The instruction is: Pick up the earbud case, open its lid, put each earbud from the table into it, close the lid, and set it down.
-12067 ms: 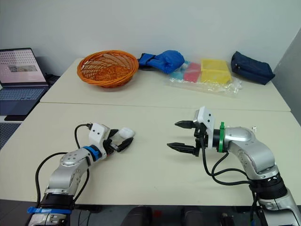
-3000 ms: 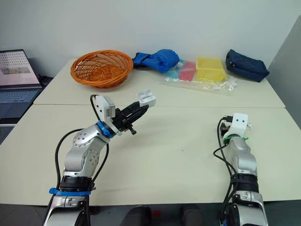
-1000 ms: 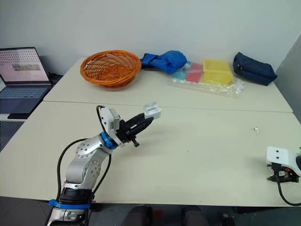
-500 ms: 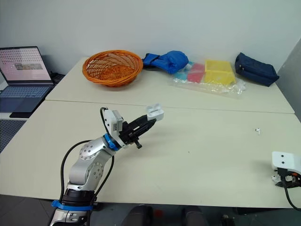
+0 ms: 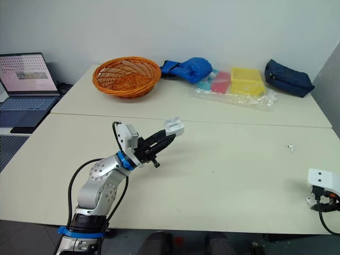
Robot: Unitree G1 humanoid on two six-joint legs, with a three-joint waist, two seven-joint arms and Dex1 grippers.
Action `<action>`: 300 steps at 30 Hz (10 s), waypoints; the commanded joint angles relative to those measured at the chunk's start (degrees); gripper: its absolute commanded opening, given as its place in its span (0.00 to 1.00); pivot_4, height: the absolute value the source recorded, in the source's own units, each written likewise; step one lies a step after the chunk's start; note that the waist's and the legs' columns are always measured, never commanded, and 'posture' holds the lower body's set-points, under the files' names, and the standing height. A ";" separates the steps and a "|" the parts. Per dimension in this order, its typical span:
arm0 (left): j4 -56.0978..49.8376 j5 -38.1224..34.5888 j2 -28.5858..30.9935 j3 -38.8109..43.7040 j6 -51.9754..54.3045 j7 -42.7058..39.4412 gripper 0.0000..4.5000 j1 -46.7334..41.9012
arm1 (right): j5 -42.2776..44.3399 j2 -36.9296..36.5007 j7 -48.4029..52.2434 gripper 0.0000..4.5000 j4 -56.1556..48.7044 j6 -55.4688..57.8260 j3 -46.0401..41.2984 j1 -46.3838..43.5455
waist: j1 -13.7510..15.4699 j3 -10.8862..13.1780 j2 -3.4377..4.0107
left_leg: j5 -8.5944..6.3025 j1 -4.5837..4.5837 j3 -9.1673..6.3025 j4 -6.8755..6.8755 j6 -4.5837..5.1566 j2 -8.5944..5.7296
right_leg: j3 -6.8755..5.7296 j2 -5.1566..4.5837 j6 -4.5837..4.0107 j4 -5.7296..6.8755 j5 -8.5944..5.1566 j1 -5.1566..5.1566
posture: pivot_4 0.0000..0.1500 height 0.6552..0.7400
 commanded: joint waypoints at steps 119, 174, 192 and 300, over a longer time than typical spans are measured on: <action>2.62 0.06 -4.24 -0.26 -8.21 -0.35 0.16 -4.86 | 28.48 28.32 -51.51 0.67 -29.97 39.03 -17.62 -25.05 | -1.56 -0.01 0.05 | 0.00 -0.85 -0.02 -0.12 0.03 0.00 | 0.01 0.03 0.12 0.01 0.31 -0.86 | 1.00 1.00; 0.24 -0.28 -3.27 -0.06 -5.31 1.75 0.16 -5.16 | 19.05 38.72 -54.79 0.09 -0.73 27.87 -19.03 -23.36 | -1.55 -0.01 0.13 | 0.02 -0.78 0.07 -0.04 0.06 -0.02 | 0.13 0.22 0.41 0.09 0.30 -0.78 | 1.00 1.00; -1.39 -0.07 -3.80 -1.58 -5.72 1.46 0.16 -1.64 | 10.34 -3.65 -1.86 0.09 -10.06 0.01 -11.49 9.90 | -1.61 0.08 0.34 | 0.01 -0.16 0.03 0.03 0.06 -0.04 | 0.08 0.00 0.18 -0.12 0.08 -0.12 | 1.00 1.00; -5.36 -0.49 -4.15 -2.69 -3.82 2.79 0.16 1.80 | -20.90 -4.69 -4.89 0.92 23.11 -66.27 11.06 -19.18 | -1.85 -0.05 0.40 | 0.07 0.24 0.18 0.00 0.13 -0.08 | 0.27 -0.08 0.03 0.18 0.05 -0.03 | 1.00 1.00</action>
